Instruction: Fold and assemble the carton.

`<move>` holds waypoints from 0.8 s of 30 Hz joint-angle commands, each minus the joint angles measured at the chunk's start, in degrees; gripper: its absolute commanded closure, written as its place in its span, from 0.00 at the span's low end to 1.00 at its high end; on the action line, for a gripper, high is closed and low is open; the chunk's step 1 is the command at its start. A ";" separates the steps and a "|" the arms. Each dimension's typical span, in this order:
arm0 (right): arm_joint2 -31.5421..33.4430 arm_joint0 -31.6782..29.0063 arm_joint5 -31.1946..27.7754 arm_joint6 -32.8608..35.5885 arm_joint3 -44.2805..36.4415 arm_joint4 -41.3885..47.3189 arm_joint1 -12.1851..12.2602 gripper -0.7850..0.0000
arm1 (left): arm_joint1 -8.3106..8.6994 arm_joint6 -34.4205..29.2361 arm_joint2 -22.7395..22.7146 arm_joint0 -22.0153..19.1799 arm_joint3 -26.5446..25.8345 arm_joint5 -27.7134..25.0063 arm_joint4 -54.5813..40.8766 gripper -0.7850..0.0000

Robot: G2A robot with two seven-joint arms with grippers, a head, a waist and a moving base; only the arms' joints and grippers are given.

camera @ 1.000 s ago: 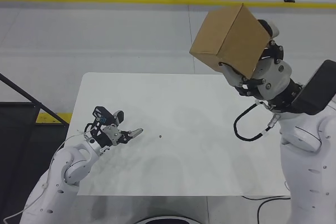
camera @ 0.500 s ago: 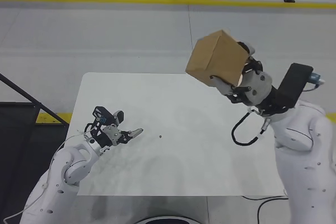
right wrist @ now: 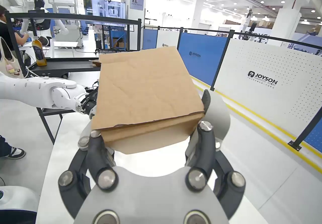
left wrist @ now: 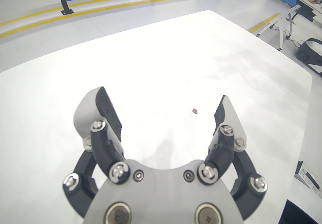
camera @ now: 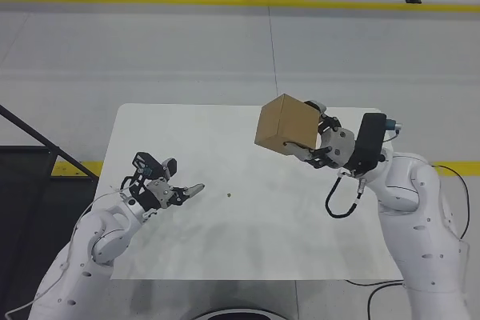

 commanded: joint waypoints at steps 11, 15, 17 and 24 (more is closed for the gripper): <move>-4.69 -1.16 -1.05 2.70 -1.26 -1.19 0.84 1.00 | 0.66 0.74 -3.71 0.73 2.23 -7.72 -4.57 0.00; -9.22 -1.59 -1.05 4.41 -2.28 -3.50 2.90 1.00 | 0.82 -0.17 -4.36 0.14 2.81 -8.74 -5.58 0.00; -12.30 -1.13 -1.05 5.53 -1.97 -4.99 4.27 1.00 | 0.82 -0.17 -4.36 0.14 2.81 -8.74 -5.58 0.00; -14.81 0.30 -1.05 6.15 -0.91 -6.25 5.76 1.00 | 0.82 -0.17 -4.36 0.14 2.81 -8.74 -5.58 0.00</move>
